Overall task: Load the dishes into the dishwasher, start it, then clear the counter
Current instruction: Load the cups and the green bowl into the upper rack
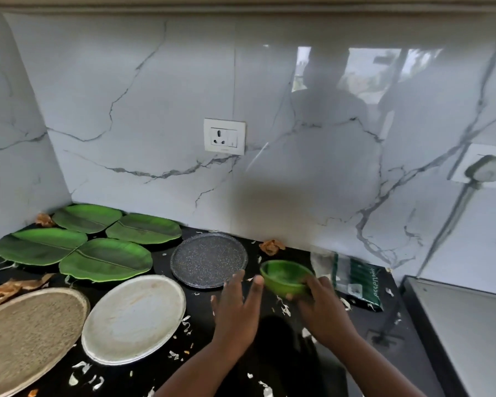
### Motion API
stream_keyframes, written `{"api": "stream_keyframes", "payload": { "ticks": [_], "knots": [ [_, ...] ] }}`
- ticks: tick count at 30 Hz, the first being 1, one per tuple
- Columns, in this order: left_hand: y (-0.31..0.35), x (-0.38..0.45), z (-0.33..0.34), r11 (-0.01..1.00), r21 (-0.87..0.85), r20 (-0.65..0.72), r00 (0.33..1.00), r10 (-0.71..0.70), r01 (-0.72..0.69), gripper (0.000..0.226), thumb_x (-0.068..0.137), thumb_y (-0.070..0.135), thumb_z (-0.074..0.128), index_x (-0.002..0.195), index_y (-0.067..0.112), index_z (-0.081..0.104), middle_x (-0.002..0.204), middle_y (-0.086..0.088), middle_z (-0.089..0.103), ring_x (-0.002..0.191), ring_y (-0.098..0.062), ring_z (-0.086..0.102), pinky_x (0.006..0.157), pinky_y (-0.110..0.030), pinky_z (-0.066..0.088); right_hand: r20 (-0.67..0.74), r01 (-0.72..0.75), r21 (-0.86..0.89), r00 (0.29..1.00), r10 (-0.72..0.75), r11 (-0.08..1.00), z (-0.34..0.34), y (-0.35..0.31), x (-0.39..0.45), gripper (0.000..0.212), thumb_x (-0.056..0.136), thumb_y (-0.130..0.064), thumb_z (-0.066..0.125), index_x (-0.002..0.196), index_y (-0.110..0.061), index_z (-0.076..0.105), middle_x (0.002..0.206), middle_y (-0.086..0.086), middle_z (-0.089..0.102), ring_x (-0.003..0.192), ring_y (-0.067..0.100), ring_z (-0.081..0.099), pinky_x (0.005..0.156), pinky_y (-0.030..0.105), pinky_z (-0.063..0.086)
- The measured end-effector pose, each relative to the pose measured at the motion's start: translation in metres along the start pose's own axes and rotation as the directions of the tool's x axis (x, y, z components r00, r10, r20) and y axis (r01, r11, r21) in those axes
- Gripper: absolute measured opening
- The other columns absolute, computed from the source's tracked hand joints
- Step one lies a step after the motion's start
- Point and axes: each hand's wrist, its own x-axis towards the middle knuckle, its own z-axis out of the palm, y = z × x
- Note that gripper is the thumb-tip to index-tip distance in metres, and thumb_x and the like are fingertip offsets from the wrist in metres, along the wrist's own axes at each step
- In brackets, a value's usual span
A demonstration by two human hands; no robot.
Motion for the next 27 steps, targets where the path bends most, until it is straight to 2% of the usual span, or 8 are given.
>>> {"api": "stream_keyframes", "payload": {
  "ticks": [3, 5, 8, 12, 17, 19, 23, 27],
  "knots": [
    [0.018, -0.004, -0.002, 0.896, -0.402, 0.128, 0.981, -0.147, 0.187, 0.08, 0.086, 0.072, 0.028, 0.145, 0.018, 0.038, 0.14, 0.001, 0.047, 0.13, -0.025, 0.045, 0.105, -0.038, 0.034, -0.046, 0.034, 0.137, 0.999, -0.028, 0.99, -0.016, -0.018, -0.048, 0.037, 0.078, -0.051, 0.07, 0.102, -0.039, 0.045, 0.103, -0.013, 0.041, 0.089, 0.001, 0.048, 0.073, 0.01, 0.037],
    [0.022, -0.005, 0.003, 0.655, -0.628, 0.327, 0.906, -0.268, 0.421, 0.076, 0.09, 0.066, 0.032, 0.145, 0.015, 0.037, 0.139, -0.009, 0.049, 0.124, -0.03, 0.051, 0.104, -0.043, 0.04, -0.11, 0.035, 0.23, 0.994, -0.01, 0.973, -0.027, -0.023, -0.077, 0.043, 0.066, -0.061, 0.071, 0.092, -0.04, 0.046, 0.098, -0.012, 0.043, 0.085, 0.0, 0.048, 0.071, 0.01, 0.04],
    [0.031, -0.027, 0.017, 0.361, -0.606, 0.689, 0.694, -0.206, 0.709, 0.071, 0.093, 0.064, 0.036, 0.13, 0.005, 0.045, 0.113, -0.023, 0.063, 0.104, -0.039, 0.061, 0.086, -0.048, 0.049, -0.168, -0.023, 0.39, 0.981, 0.096, 0.92, -0.046, -0.019, -0.122, 0.056, 0.054, -0.069, 0.076, 0.09, -0.032, 0.053, 0.097, -0.002, 0.046, 0.08, 0.003, 0.052, 0.069, 0.016, 0.047],
    [0.045, -0.077, 0.054, 0.276, -0.521, 0.815, 0.567, -0.123, 0.808, 0.066, 0.092, 0.061, 0.043, 0.122, 0.003, 0.052, 0.101, -0.025, 0.067, 0.093, -0.04, 0.063, 0.081, -0.048, 0.05, -0.2, -0.058, 0.51, 0.962, 0.184, 0.858, -0.069, -0.01, -0.173, 0.05, 0.053, -0.046, 0.086, 0.091, -0.031, 0.058, 0.096, 0.008, 0.054, 0.08, 0.008, 0.059, 0.068, 0.024, 0.051],
    [0.064, -0.136, 0.091, 0.326, -0.463, 0.845, 0.522, -0.119, 0.824, 0.063, 0.089, 0.065, 0.043, 0.112, 0.008, 0.057, 0.094, -0.02, 0.069, 0.081, -0.034, 0.062, 0.071, -0.037, 0.047, -0.184, -0.136, 0.801, 0.871, 0.456, 0.583, -0.101, 0.012, -0.225, 0.096, 0.043, -0.039, 0.083, 0.128, -0.025, 0.041, 0.116, 0.007, 0.058, 0.092, 0.018, 0.065, 0.065, 0.025, 0.053],
    [0.071, -0.166, 0.11, 0.36, -0.416, 0.873, 0.478, -0.099, 0.835, 0.062, 0.084, 0.068, 0.046, 0.105, 0.011, 0.058, 0.089, -0.018, 0.068, 0.074, -0.031, 0.061, 0.067, -0.033, 0.043, -0.116, -0.128, 0.915, 0.825, 0.553, 0.383, -0.111, 0.023, -0.252, 0.106, 0.038, -0.039, 0.088, 0.13, -0.022, 0.04, 0.114, 0.011, 0.06, 0.089, 0.022, 0.066, 0.064, 0.028, 0.054],
    [0.091, -0.233, 0.16, 0.47, -0.349, 0.907, 0.419, -0.049, 0.811, 0.066, 0.081, 0.071, 0.046, 0.105, 0.011, 0.062, 0.091, -0.016, 0.069, 0.075, -0.026, 0.061, 0.068, -0.032, 0.042, -0.012, -0.02, 0.999, 0.766, 0.643, 0.042, -0.144, 0.041, -0.315, 0.065, 0.052, -0.049, 0.085, 0.1, -0.008, 0.066, 0.092, 0.02, 0.07, 0.079, 0.031, 0.07, 0.066, 0.039, 0.059],
    [0.105, -0.319, 0.221, 0.645, -0.271, 0.916, 0.397, -0.056, 0.715, 0.06, 0.092, 0.063, 0.036, 0.104, 0.012, 0.065, 0.089, -0.004, 0.071, 0.079, -0.018, 0.059, 0.07, -0.03, 0.041, 0.095, 0.062, 0.984, 0.613, 0.784, -0.168, -0.182, 0.093, -0.403, 0.079, 0.07, -0.065, 0.061, 0.119, -0.003, 0.059, 0.117, 0.028, 0.063, 0.098, 0.04, 0.063, 0.092, 0.05, 0.048]
  ]
}}
